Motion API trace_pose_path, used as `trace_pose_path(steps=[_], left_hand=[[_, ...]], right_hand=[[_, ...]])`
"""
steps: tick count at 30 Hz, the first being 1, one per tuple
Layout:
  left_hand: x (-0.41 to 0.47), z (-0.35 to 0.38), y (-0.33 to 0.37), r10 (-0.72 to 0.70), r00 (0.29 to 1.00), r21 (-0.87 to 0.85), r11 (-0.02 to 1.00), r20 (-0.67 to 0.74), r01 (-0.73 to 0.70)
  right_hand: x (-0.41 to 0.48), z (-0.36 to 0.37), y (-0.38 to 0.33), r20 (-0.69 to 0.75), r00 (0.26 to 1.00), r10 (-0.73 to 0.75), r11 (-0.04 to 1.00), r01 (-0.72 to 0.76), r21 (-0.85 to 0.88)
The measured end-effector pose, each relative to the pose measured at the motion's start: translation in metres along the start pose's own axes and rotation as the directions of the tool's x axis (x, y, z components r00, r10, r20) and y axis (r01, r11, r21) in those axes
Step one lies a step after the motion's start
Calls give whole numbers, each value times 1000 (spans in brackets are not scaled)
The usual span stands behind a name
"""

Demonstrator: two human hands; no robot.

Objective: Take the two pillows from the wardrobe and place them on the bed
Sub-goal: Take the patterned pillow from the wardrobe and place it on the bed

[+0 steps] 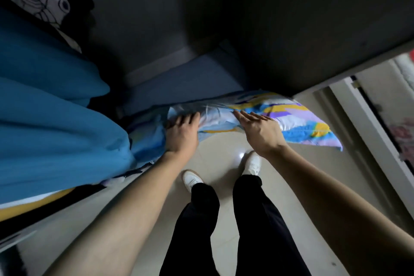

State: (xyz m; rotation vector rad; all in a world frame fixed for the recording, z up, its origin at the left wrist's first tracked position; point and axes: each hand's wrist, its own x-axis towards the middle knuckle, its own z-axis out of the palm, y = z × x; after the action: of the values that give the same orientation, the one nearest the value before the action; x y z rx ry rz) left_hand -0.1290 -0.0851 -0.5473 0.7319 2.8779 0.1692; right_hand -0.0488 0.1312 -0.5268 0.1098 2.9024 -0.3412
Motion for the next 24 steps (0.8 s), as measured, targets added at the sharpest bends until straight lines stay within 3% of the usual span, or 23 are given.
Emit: trace_pose_path(steps=[7,12,16,24], left_hand=[[-49,-30,29,52,993,-31,998,107,-49],[-88,-55,53,95,983,27,995,160,-100],[-120,-75,88,139,983,71,986,117,-148],[-166,-123,271,369,924,131,916,100,-380]], right_hand=[[-57,-25,-11,39,996,82,995,-84,49],[-103,-43,-6,-84,996,1,997,5,72],[-161,-49,12,-57,998,-8,996,13,90],[-340,-111,104,-40,965,259,964,-256,65]])
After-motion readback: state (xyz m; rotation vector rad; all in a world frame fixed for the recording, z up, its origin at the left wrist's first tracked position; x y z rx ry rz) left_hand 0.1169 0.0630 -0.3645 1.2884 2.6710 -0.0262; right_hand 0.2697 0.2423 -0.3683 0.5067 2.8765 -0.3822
